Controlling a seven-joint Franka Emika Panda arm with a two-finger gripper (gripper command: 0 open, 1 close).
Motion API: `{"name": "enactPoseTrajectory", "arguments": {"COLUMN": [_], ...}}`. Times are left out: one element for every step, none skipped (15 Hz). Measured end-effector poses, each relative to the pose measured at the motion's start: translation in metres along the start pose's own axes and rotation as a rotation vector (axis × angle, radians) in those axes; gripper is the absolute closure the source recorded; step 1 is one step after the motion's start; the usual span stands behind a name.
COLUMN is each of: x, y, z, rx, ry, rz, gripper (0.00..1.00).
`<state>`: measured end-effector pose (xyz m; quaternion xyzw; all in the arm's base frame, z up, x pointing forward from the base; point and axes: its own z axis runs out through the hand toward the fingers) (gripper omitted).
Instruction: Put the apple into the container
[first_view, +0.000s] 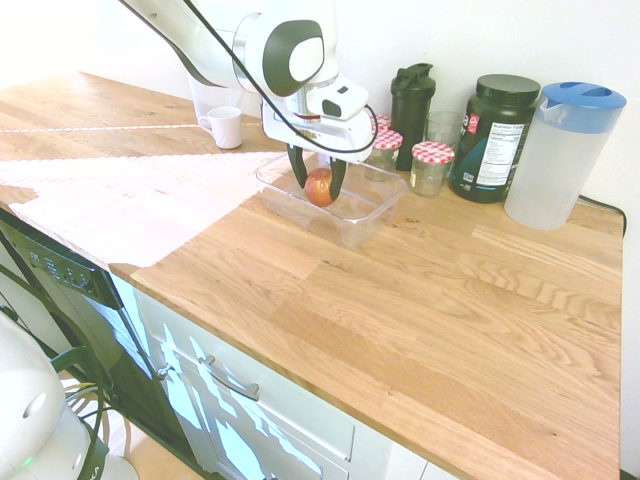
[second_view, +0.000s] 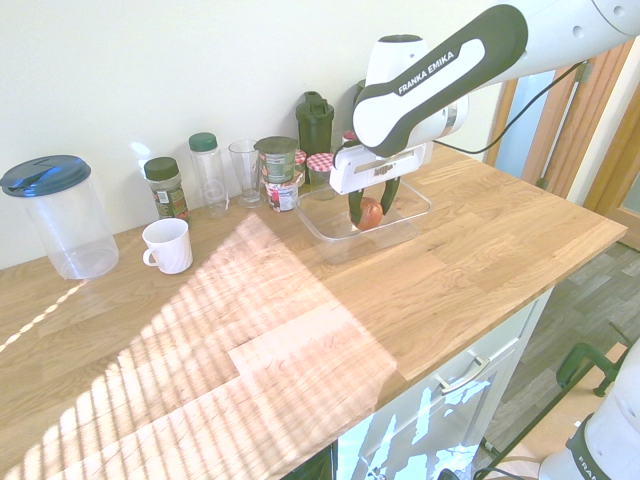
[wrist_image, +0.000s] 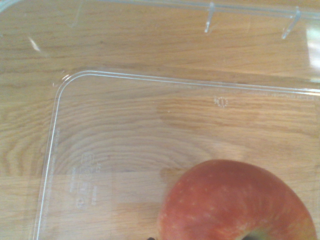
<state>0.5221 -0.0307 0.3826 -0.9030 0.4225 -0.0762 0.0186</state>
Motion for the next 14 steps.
{"name": "enactPoseTrajectory", "arguments": {"x": [-0.001,-0.001,-0.001,-0.001,0.0,0.0,0.001,0.0,0.0,-0.002,-0.003,-0.003,-0.005,-0.007], "y": [-0.001,-0.001,-0.001,-0.001,-0.001,-0.002,-0.003,-0.004,-0.006,-0.008,-0.011,-0.013,-0.014,-0.015], "z": [0.001,0.001,0.001,0.001,0.0,-0.003,-0.008,-0.015,-0.025,-0.039,-0.056,-0.076,-0.1,-0.125], "rx": [-0.001,-0.002,-0.002,-0.003,-0.003,0.0,0.007,0.016,0.029,0.042,0.052,0.058,0.057,0.048], "ry": [0.0,0.001,0.002,0.005,0.009,0.014,0.02,0.029,0.041,0.052,0.062,0.069,0.07,0.063], "rz": [-0.002,-0.005,-0.006,-0.009,-0.012,-0.015,-0.017,-0.019,-0.023,-0.027,-0.031,-0.034,-0.038,-0.042], "gripper": [0.0,0.0,0.0,0.0,0.0,0.0,0.0,0.0,0.0,0.0,0.0,0.0,0.0,0.0]}}
